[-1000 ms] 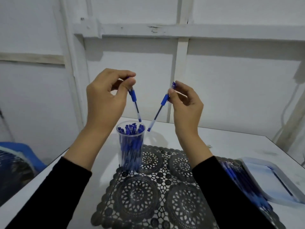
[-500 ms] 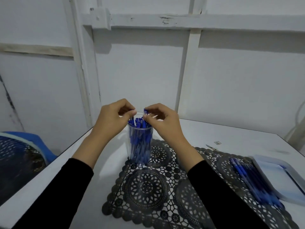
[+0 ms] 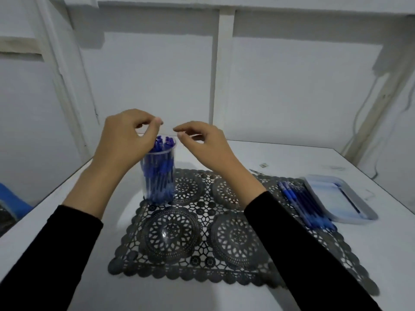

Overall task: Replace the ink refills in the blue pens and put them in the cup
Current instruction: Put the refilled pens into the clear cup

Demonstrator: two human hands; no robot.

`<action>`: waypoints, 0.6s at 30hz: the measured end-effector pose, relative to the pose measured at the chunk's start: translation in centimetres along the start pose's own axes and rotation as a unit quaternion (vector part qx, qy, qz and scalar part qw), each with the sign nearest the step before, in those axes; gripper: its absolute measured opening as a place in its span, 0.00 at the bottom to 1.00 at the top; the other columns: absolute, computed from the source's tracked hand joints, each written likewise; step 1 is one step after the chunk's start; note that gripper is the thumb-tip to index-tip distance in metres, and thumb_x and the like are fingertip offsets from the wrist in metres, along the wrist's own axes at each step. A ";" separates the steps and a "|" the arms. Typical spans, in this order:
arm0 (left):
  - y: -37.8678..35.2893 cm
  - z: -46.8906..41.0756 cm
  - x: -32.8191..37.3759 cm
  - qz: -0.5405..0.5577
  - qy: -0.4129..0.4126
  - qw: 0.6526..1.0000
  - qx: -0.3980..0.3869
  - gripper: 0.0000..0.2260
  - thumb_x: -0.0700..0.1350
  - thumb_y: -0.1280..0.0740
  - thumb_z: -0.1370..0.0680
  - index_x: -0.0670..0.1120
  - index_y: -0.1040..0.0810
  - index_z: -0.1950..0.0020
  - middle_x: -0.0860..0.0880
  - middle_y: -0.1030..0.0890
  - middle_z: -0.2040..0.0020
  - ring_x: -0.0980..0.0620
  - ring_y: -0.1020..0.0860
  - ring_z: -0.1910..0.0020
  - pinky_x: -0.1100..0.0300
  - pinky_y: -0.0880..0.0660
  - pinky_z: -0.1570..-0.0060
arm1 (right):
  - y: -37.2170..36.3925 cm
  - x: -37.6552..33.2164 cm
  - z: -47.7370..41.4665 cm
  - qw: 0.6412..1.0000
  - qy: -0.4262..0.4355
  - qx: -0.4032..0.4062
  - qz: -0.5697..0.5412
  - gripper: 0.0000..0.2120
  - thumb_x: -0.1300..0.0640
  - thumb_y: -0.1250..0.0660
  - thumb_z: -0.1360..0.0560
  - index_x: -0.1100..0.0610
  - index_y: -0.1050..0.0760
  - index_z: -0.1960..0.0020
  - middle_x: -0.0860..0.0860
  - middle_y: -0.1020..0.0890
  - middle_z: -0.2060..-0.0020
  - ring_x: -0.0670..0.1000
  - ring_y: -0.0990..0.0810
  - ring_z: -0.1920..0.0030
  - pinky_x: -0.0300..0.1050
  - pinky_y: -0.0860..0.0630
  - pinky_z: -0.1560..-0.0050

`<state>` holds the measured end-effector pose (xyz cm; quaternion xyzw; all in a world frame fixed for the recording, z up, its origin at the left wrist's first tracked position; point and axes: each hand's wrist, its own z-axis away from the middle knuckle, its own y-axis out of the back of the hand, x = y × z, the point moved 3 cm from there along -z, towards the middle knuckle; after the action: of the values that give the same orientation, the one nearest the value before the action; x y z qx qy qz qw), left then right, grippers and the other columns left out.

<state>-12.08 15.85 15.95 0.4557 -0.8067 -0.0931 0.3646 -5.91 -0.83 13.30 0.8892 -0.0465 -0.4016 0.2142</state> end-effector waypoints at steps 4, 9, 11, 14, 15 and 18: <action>-5.0 1.4 4.2 0.066 -0.078 0.994 -0.035 0.07 0.46 0.32 0.20 0.47 0.15 0.53 0.55 0.17 0.56 0.57 0.21 0.55 0.67 0.26 0.49 | 6.0 3.4 2.7 0.994 -0.080 0.071 0.029 0.09 0.62 0.35 0.23 0.56 0.17 0.48 0.47 0.15 0.54 0.41 0.21 0.58 0.32 0.26 0.55; -15.1 4.0 7.5 0.141 -0.010 0.967 -0.212 0.08 0.50 0.31 0.21 0.50 0.14 0.48 0.57 0.16 0.52 0.60 0.20 0.50 0.65 0.25 0.44 | 13.7 9.0 6.9 0.966 -0.190 0.117 0.134 0.09 0.61 0.34 0.24 0.54 0.17 0.50 0.48 0.15 0.55 0.46 0.18 0.54 0.27 0.27 0.57; -18.7 4.9 8.3 0.137 -0.010 0.953 -0.269 0.09 0.51 0.32 0.20 0.50 0.15 0.45 0.57 0.15 0.49 0.61 0.20 0.50 0.70 0.27 0.47 | 15.9 11.0 8.3 0.951 -0.219 0.107 0.190 0.08 0.61 0.34 0.24 0.54 0.17 0.49 0.48 0.15 0.55 0.46 0.19 0.53 0.24 0.30 0.58; -23.4 5.6 8.8 0.120 -0.022 0.931 -0.345 0.11 0.50 0.32 0.20 0.50 0.17 0.40 0.54 0.16 0.43 0.57 0.21 0.44 0.68 0.30 0.44 | 17.7 13.3 9.9 0.935 -0.251 0.068 0.242 0.10 0.62 0.33 0.24 0.57 0.17 0.46 0.51 0.15 0.51 0.45 0.20 0.53 0.31 0.28 0.50; -24.8 5.7 8.9 0.110 -0.027 0.924 -0.366 0.12 0.50 0.32 0.20 0.50 0.17 0.39 0.53 0.17 0.41 0.56 0.22 0.41 0.66 0.31 0.42 | 18.1 13.9 10.2 0.930 -0.258 0.051 0.257 0.10 0.62 0.33 0.24 0.58 0.18 0.45 0.52 0.15 0.50 0.46 0.20 0.52 0.33 0.27 0.47; -28.0 5.6 8.6 0.085 -0.042 0.909 -0.405 0.14 0.50 0.32 0.20 0.49 0.19 0.36 0.51 0.18 0.38 0.52 0.23 0.37 0.62 0.31 0.39 | 18.7 15.1 10.6 0.919 -0.276 0.000 0.280 0.13 0.62 0.33 0.24 0.58 0.19 0.41 0.54 0.16 0.45 0.49 0.19 0.47 0.32 0.31 0.46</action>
<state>0.09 -7.99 2.76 0.1943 -0.7500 -0.3992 0.4903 -1.82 -25.25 4.41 0.6935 -0.3509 -0.5550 0.2963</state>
